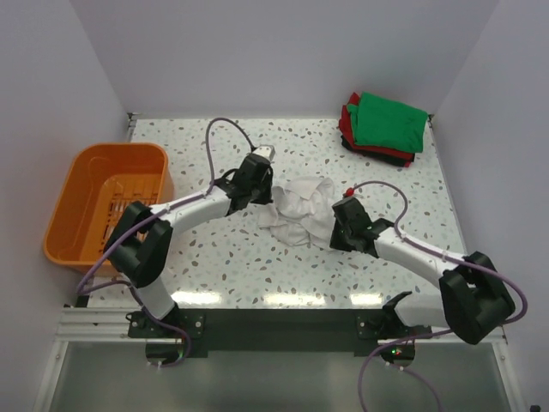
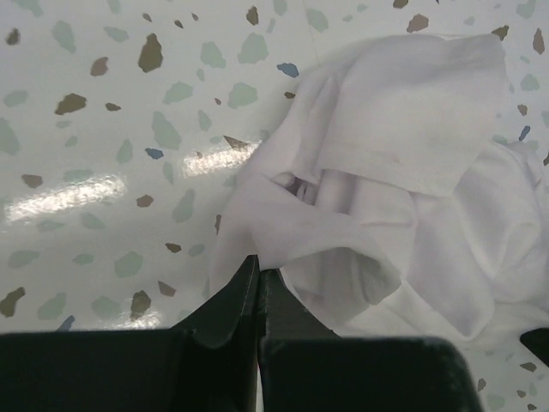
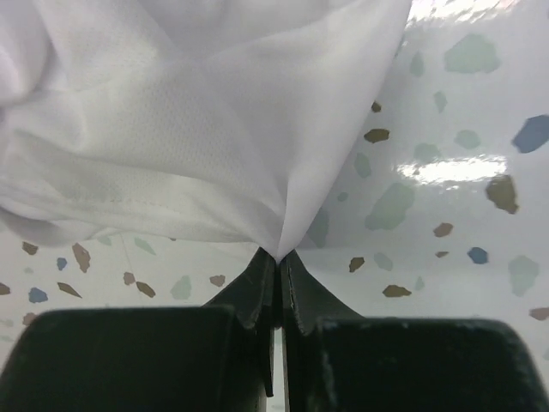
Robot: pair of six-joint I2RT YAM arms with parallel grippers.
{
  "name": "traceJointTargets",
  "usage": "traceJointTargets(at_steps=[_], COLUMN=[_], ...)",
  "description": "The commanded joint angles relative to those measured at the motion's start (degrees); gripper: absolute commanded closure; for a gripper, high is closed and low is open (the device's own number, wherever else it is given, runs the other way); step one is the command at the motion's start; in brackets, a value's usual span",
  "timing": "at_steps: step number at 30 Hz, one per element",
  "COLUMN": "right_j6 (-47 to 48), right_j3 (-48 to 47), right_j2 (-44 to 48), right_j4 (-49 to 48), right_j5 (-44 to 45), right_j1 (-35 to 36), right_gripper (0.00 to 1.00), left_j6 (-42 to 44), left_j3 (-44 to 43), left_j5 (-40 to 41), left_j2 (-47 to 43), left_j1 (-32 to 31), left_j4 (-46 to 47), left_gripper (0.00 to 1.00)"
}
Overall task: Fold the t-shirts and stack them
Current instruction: Flatten the tshirt out
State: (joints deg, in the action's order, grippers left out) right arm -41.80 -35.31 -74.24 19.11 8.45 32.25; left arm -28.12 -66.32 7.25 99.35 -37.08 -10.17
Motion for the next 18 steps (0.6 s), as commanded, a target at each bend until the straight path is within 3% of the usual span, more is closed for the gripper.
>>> traceJointTargets(at_steps=[1, 5, 11, 18], right_j6=[1.9, 4.4, 11.2, 22.5], right_j3=[-6.4, -11.3, -26.0, -48.1], right_j2=[6.2, 14.3, 19.1, 19.9], right_j4=[7.2, 14.5, 23.2, 25.8], right_j5=[9.8, 15.7, 23.4, 19.9], right_j1=[0.1, 0.1, 0.0, 0.1], right_gripper=[1.00, 1.00, 1.00, 1.00], left_j6=[2.8, 2.9, 4.5, 8.8], left_j3=[0.9, 0.7, -3.4, -15.4], left_j5=[7.9, 14.0, 21.0, 23.2], left_j2=[-8.9, -14.8, -24.3, -31.8], left_j1=[0.3, 0.4, 0.3, -0.1], left_j4=[2.6, -2.0, -7.1, -10.4], left_gripper=[1.00, 1.00, 1.00, 1.00])
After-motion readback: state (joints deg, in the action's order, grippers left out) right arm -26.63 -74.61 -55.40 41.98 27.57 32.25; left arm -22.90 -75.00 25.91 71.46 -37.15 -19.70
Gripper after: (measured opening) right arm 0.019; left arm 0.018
